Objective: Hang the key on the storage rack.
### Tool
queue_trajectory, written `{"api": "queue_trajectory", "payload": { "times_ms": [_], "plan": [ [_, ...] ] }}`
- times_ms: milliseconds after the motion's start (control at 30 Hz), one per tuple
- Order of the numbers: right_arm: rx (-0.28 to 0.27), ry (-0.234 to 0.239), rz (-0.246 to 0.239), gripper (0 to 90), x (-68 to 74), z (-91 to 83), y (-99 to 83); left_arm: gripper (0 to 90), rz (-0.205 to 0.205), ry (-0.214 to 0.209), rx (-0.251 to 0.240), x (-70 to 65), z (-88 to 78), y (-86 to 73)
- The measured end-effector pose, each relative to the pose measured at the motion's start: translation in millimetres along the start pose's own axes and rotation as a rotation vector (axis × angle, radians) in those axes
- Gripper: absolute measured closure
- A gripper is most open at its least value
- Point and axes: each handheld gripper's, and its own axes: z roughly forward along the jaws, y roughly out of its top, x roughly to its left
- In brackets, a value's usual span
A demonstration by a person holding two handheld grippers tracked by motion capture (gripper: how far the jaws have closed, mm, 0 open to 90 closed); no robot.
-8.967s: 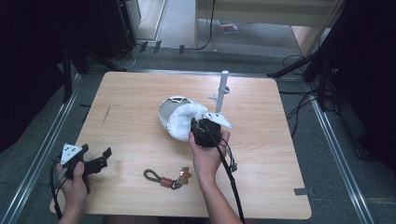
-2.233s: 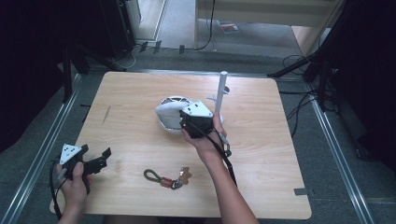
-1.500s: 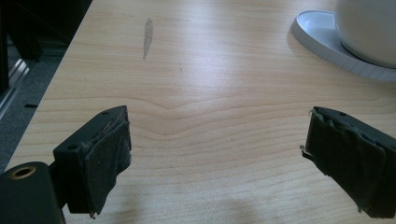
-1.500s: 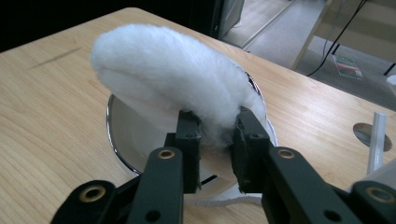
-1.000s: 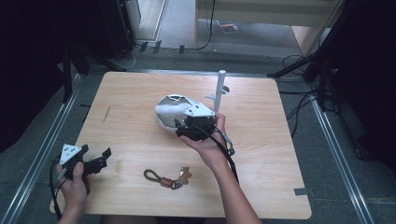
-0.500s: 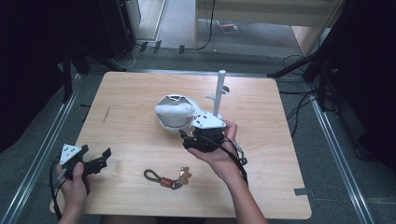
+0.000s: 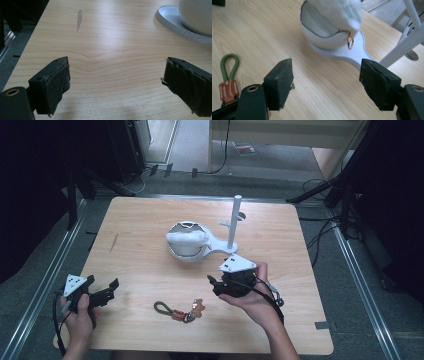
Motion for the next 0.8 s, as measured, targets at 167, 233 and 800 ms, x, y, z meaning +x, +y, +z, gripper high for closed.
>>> {"api": "queue_trajectory", "payload": {
  "times_ms": [167, 233, 800],
  "plan": [
    [0.032, 0.025, 0.003, 30.1, -4.3, -3.9, -13.7, 7.3, 0.004, 0.001, 0.006, 0.0, 0.1, 0.2],
    [0.048, 0.029, -0.012, 29.8, -4.9, -3.8, -18.8, 7.3, 0.005, 0.002, 0.004, -0.1, 0.0, 0.1],
    [0.134, 0.179, -0.048, 33.4, 24.2, 20.6, -42.6, 7.3, 0.0, 0.0, 0.007, 0.2, 0.4, 0.3]
  ]
}}
